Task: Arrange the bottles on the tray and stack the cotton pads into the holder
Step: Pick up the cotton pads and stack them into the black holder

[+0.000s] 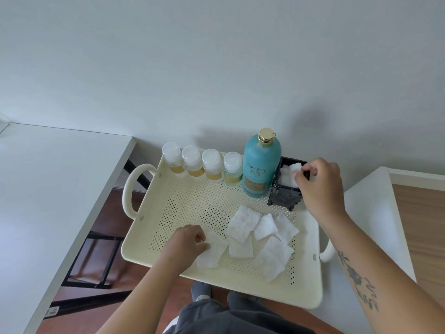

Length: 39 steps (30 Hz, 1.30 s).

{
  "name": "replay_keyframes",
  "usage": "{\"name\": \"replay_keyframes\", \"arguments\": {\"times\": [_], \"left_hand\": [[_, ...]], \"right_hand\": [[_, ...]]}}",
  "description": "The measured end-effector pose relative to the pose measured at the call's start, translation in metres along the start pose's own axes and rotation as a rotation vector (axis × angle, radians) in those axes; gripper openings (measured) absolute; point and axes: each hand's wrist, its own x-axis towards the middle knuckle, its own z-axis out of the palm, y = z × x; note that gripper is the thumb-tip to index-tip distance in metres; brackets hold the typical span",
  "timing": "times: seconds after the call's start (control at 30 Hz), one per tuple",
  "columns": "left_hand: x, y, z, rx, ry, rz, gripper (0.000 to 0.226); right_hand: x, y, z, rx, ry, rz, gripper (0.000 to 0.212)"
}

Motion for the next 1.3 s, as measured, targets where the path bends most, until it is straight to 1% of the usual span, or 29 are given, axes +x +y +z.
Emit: {"name": "replay_keyframes", "arguments": {"times": [0.07,0.13,0.2,0.27,0.4,0.47,0.5,0.57,0.6,0.63,0.73,0.8,0.87,0.93,0.97,1.0,1.03,1.07,1.1,1.13,1.23,1.3], "left_hand": [[-0.001,0.001,-0.001,0.008,-0.002,-0.007,0.014],[-0.002,0.001,-0.001,0.003,0.001,-0.022,0.016],[-0.002,0.0,-0.001,-0.009,-0.004,-0.026,0.018],[-0.003,0.0,-0.001,0.006,-0.007,-0.028,0.017],[-0.002,-0.002,-0.002,0.036,0.011,-0.015,0.009],[-0.003,-0.001,-0.004,0.039,0.033,0.004,0.007],[-0.004,-0.001,-0.005,0.041,0.049,0.01,0.007],[-0.006,0.0,-0.009,0.049,0.088,0.019,0.009],[-0.006,0.0,-0.011,0.046,0.104,0.022,0.01],[-0.007,-0.001,-0.012,0.032,0.113,0.023,0.012],[-0.007,-0.002,-0.017,-0.04,0.118,0.024,0.019],[-0.008,-0.002,-0.018,-0.087,0.119,0.03,0.019],[-0.009,-0.001,-0.02,-0.131,0.118,0.042,0.017],[-0.01,0.001,-0.023,-0.182,0.121,0.067,0.014],[-0.01,0.004,-0.024,-0.21,0.123,0.082,0.013],[-0.01,0.007,-0.025,-0.241,0.126,0.098,0.012],[-0.011,0.011,-0.027,-0.271,0.129,0.114,0.012],[-0.012,0.015,-0.028,-0.295,0.13,0.13,0.012],[-0.013,0.02,-0.03,-0.315,0.13,0.148,0.012],[-0.013,0.025,-0.032,-0.33,0.13,0.165,0.013],[-0.015,0.037,-0.037,-0.367,0.123,0.202,0.012],[-0.015,0.043,-0.039,-0.389,0.11,0.234,0.011]], "right_hand": [[-0.004,0.001,-0.002,-0.034,0.03,-0.11,0.014],[-0.008,0.002,-0.002,-0.17,0.021,-0.236,0.014],[-0.012,0.004,-0.001,-0.32,0.007,-0.292,0.019],[-0.015,0.002,0.001,-0.416,-0.025,-0.28,0.032],[-0.012,0.001,0.005,-0.53,-0.169,-0.232,0.062],[-0.01,0.003,0.007,-0.559,-0.215,-0.208,0.069],[-0.01,0.004,0.007,-0.572,-0.226,-0.2,0.07],[-0.009,0.005,0.008,-0.587,-0.216,-0.205,0.065],[-0.01,0.004,0.008,-0.576,-0.18,-0.222,0.061],[-0.012,0.004,0.008,-0.544,-0.112,-0.255,0.055],[-0.024,0.002,0.007,-0.348,0.17,-0.37,0.032],[-0.038,0.002,0.008,-0.249,0.242,-0.42,0.02],[-0.05,0.004,0.009,-0.203,0.253,-0.448,0.014],[-0.059,0.002,0.009,-0.151,0.216,-0.479,0.014],[-0.063,0.0,0.011,-0.116,0.155,-0.507,0.014],[-0.068,-0.002,0.014,-0.071,0.055,-0.521,0.015],[-0.075,-0.006,0.018,-0.018,-0.074,-0.501,0.014],[-0.082,-0.01,0.023,0.037,-0.21,-0.438,0.012],[-0.089,-0.014,0.028,0.094,-0.327,-0.347,0.01],[-0.095,-0.017,0.033,0.148,-0.409,-0.249,0.009],[-0.102,-0.018,0.048,0.3,-0.523,0.054,0.015],[-0.098,-0.02,0.051,0.503,-0.61,0.305,0.022]]}}
